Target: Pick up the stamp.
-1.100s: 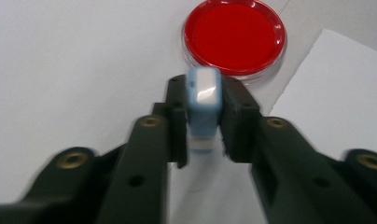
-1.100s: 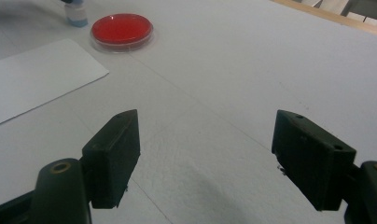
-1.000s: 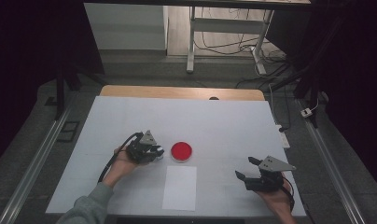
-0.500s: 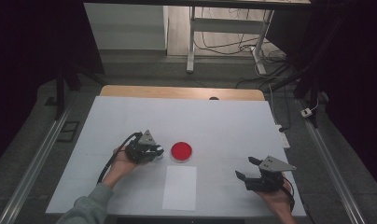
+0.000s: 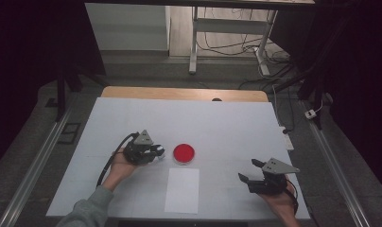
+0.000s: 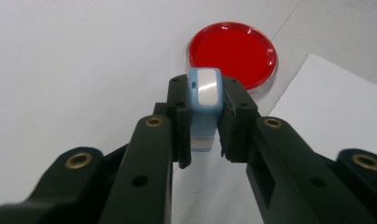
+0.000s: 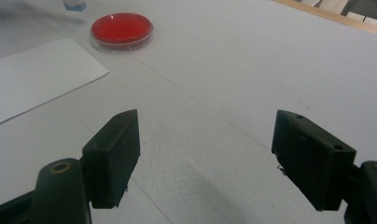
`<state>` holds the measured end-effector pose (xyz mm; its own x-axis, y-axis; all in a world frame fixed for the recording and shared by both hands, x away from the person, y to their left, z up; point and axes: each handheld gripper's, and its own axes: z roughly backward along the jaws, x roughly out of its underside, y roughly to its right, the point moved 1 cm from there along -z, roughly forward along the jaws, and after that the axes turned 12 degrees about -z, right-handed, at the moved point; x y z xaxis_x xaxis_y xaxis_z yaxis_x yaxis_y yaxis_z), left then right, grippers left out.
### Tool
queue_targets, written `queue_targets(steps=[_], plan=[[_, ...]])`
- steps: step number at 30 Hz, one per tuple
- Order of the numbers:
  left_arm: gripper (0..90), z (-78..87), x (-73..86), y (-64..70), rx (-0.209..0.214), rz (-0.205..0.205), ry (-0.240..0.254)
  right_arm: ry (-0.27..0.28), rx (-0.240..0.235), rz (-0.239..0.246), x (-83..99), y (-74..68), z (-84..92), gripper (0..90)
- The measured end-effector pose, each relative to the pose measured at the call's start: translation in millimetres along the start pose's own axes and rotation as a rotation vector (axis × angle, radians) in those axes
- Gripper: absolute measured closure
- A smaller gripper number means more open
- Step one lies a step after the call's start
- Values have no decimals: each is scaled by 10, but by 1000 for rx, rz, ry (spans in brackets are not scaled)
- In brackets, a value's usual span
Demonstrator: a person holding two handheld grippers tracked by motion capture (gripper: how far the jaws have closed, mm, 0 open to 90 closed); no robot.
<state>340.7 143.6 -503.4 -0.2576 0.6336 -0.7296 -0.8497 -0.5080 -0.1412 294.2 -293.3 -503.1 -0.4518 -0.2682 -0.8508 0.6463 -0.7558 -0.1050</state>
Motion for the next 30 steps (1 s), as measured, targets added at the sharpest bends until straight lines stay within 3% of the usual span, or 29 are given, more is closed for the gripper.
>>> queue_targets(steps=[10, 19, 30], plan=[[757, 136, -17, 41, 4, 25, 61, -2, 1, 4, 4, -1, 0, 232], [757, 357, -35, 96, 20, 73, 154, 25, 5, 24, -1, -34, 2, 227], [757, 512, -147, 132, 41, 84, 225, 31, 10, 33, 26, -22, 1, 222]])
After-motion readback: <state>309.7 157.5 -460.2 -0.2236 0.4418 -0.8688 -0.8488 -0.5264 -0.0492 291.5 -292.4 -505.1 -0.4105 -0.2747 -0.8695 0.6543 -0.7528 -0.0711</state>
